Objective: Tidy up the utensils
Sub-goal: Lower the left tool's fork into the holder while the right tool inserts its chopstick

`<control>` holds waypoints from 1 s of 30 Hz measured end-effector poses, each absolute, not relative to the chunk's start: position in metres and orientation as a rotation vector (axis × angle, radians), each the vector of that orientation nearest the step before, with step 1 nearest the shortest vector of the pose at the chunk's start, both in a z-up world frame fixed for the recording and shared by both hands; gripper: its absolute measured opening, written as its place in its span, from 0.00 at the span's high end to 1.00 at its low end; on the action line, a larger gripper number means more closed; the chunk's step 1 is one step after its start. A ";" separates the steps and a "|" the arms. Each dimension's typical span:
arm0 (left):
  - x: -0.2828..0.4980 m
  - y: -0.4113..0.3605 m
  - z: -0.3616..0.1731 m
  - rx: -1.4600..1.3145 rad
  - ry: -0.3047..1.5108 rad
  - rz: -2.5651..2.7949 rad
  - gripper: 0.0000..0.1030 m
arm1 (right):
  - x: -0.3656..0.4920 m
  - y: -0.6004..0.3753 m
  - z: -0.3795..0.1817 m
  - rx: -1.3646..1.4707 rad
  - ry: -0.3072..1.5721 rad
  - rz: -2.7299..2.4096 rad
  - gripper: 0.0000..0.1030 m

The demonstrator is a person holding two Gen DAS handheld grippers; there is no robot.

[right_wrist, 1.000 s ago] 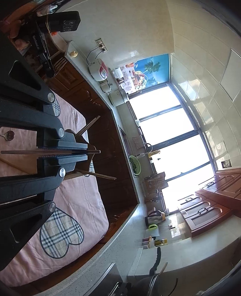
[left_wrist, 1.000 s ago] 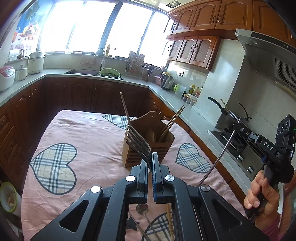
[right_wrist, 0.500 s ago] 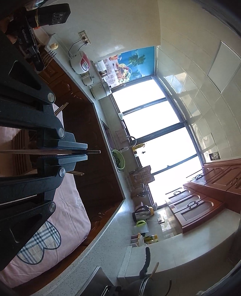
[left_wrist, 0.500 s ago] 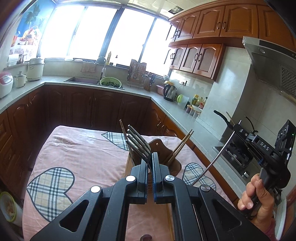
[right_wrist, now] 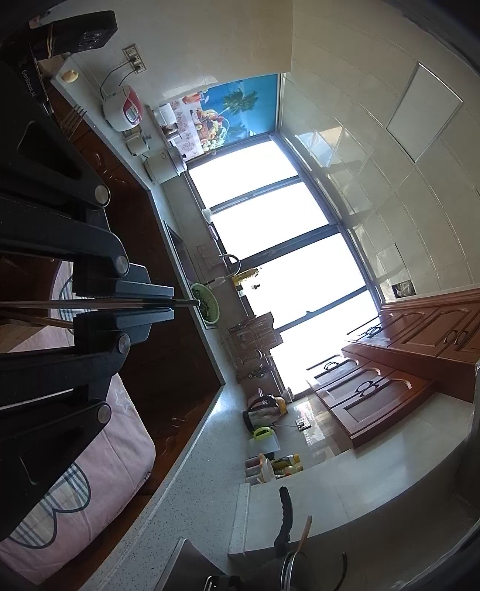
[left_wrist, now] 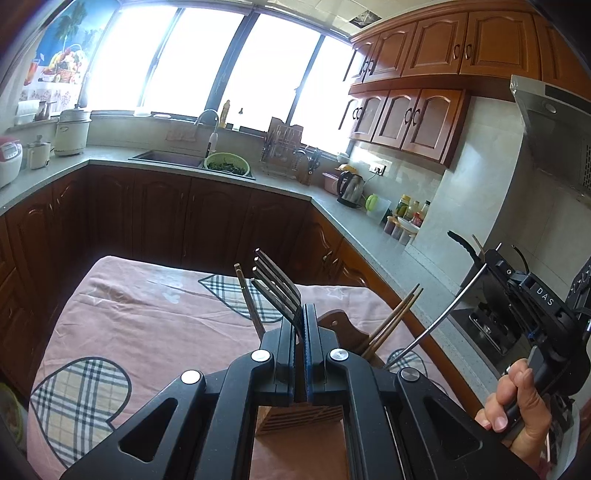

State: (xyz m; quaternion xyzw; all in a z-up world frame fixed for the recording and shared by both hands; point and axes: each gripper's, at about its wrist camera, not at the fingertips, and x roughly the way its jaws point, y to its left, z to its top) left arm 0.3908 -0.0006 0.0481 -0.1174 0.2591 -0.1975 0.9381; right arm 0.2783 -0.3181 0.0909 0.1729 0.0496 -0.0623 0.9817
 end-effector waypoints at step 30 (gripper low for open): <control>0.461 -0.040 -0.013 -0.167 0.692 -0.431 0.97 | 0.321 -0.308 0.009 0.366 0.288 -0.096 0.96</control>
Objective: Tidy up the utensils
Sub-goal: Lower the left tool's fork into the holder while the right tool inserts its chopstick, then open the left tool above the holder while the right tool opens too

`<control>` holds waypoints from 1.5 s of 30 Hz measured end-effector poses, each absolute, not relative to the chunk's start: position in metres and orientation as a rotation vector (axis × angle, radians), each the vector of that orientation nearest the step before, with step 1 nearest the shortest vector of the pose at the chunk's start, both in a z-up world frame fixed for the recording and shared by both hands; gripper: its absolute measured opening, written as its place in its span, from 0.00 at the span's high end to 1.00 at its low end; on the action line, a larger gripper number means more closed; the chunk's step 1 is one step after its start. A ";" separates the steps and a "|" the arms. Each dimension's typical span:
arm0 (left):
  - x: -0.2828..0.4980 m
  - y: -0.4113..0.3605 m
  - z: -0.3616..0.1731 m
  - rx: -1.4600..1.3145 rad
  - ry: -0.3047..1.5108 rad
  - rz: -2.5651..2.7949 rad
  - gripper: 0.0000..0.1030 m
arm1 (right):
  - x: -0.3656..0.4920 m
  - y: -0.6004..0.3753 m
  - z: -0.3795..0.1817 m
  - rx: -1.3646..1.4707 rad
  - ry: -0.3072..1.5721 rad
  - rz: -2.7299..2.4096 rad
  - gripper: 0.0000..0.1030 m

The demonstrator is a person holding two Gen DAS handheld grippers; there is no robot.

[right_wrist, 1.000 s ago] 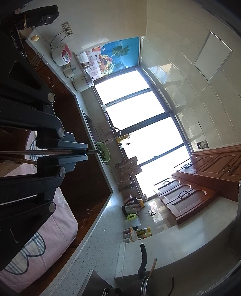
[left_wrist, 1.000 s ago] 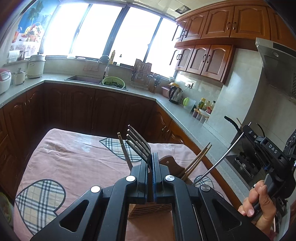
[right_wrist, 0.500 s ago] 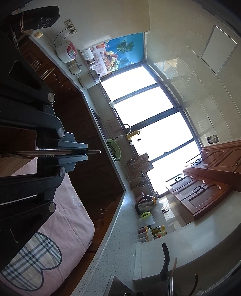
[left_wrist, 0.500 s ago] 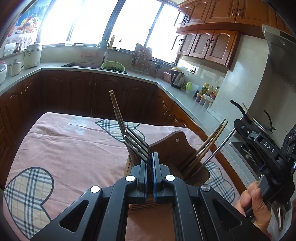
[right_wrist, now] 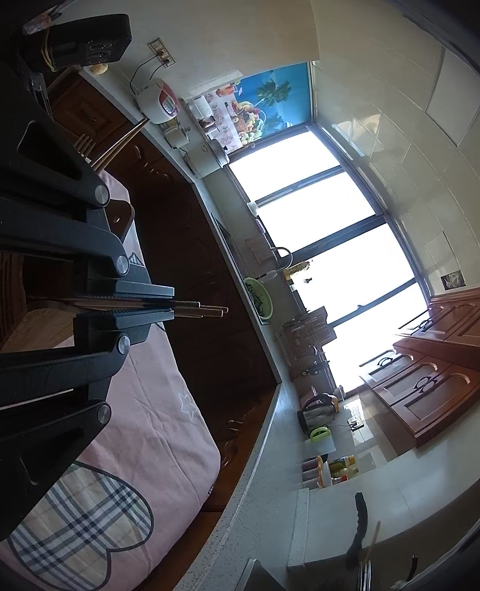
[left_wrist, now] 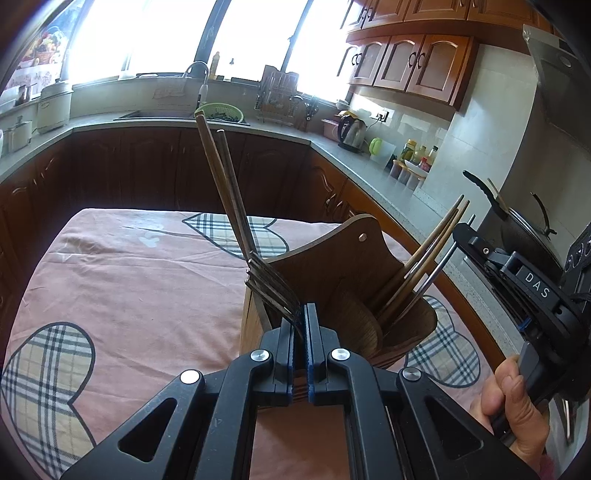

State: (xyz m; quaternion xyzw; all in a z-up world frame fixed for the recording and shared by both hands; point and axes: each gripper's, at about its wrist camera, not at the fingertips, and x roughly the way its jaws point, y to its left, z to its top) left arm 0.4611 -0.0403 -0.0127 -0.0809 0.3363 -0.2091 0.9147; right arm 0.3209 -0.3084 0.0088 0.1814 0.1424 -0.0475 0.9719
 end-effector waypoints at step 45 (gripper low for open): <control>0.453 -0.051 -0.008 -0.142 0.707 -0.408 0.79 | 0.327 -0.316 0.006 0.404 0.381 -0.072 0.72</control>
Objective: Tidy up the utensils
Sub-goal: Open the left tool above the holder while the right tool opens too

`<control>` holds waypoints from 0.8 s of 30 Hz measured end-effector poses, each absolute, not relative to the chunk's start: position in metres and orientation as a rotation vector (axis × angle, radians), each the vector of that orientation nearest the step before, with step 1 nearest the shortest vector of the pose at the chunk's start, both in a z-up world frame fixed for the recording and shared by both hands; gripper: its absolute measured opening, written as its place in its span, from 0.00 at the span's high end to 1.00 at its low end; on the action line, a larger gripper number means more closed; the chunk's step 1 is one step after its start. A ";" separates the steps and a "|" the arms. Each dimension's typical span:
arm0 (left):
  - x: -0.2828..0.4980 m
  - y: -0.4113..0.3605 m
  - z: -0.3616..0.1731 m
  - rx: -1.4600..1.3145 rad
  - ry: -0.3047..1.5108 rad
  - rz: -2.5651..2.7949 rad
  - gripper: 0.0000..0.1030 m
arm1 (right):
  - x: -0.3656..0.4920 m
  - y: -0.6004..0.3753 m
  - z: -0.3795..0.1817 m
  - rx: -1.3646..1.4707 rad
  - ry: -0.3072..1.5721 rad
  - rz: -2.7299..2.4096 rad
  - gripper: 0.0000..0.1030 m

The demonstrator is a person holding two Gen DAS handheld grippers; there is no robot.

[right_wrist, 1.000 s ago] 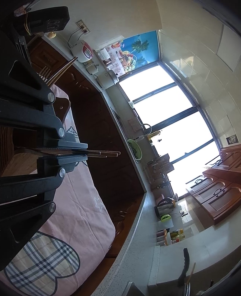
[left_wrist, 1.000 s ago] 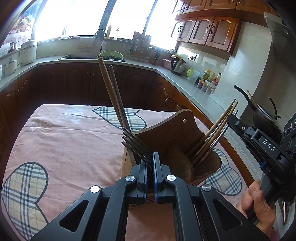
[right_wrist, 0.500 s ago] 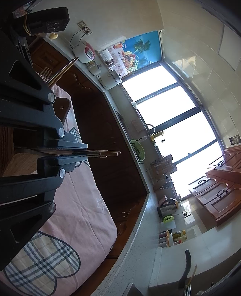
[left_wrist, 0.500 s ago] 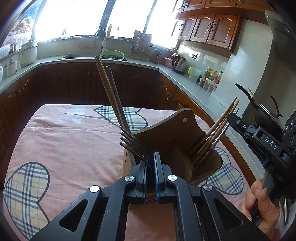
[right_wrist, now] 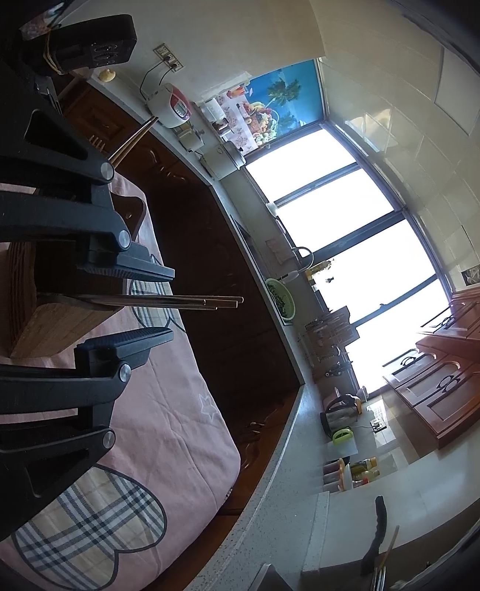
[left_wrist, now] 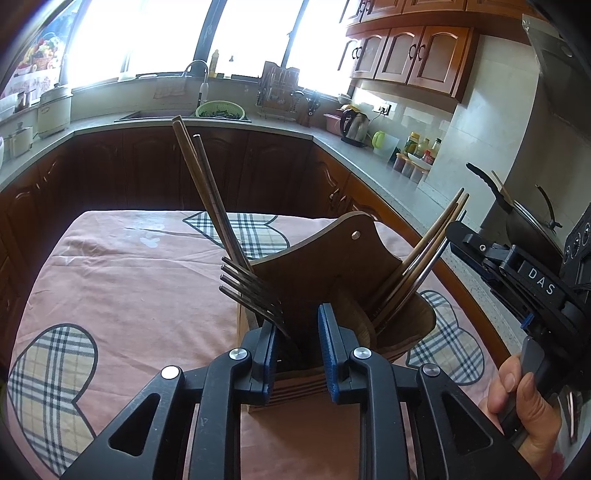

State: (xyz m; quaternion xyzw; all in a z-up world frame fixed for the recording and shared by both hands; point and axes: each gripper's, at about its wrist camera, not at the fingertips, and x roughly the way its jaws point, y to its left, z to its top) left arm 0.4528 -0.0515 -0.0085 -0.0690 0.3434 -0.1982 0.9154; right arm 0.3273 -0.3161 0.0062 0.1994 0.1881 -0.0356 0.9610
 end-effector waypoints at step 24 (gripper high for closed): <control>0.401 -0.021 0.005 -0.251 0.637 -0.423 0.27 | 0.305 -0.322 0.011 0.444 0.389 -0.044 0.56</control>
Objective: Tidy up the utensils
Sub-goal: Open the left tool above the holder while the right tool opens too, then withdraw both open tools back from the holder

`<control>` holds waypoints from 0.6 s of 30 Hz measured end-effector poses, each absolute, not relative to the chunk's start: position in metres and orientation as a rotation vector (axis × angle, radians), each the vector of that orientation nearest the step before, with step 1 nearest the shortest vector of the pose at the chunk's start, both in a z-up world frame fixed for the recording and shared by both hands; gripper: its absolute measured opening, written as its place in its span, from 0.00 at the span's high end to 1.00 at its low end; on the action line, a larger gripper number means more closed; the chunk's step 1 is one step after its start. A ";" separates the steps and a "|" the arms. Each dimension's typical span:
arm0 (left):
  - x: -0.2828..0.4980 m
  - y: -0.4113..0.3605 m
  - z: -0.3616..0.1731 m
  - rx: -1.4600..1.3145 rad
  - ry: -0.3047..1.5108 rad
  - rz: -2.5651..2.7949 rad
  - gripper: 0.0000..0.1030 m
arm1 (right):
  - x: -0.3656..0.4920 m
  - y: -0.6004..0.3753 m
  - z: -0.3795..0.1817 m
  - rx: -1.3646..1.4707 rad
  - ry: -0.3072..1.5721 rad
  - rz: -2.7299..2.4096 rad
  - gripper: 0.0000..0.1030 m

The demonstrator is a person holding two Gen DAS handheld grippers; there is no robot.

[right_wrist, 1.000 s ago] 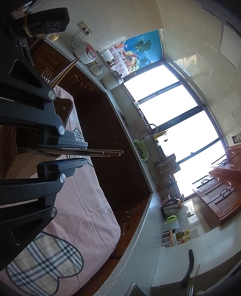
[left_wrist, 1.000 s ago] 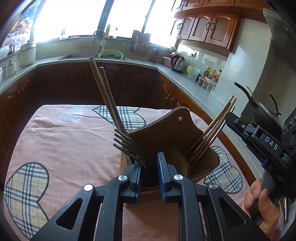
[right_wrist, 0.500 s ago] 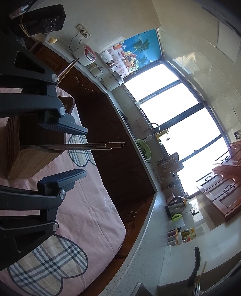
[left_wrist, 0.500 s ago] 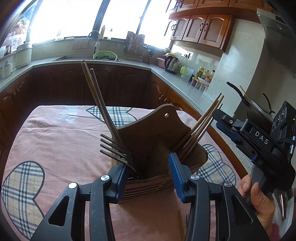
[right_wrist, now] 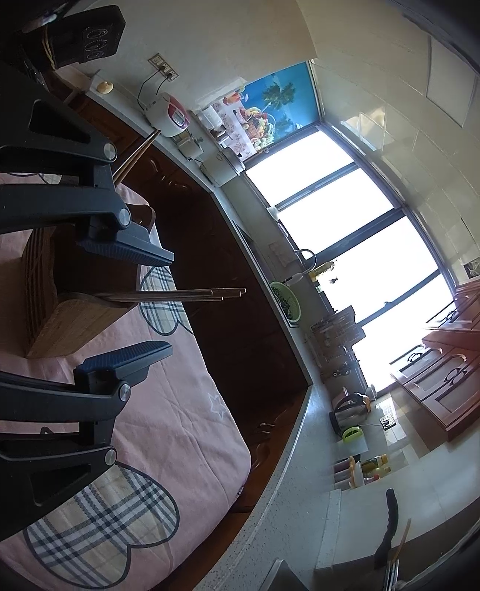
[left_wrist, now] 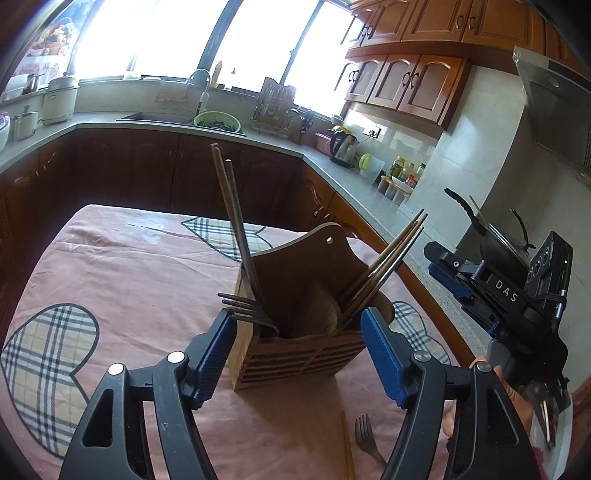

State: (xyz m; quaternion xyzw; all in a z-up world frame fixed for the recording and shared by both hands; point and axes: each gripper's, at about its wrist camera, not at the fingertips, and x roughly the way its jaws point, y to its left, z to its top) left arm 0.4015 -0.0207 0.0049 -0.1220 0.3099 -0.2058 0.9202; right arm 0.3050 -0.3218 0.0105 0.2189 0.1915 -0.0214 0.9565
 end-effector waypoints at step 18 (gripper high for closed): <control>0.334 0.013 -0.003 -0.267 0.653 -0.330 0.18 | 0.246 -0.304 0.007 0.447 0.413 -0.016 0.38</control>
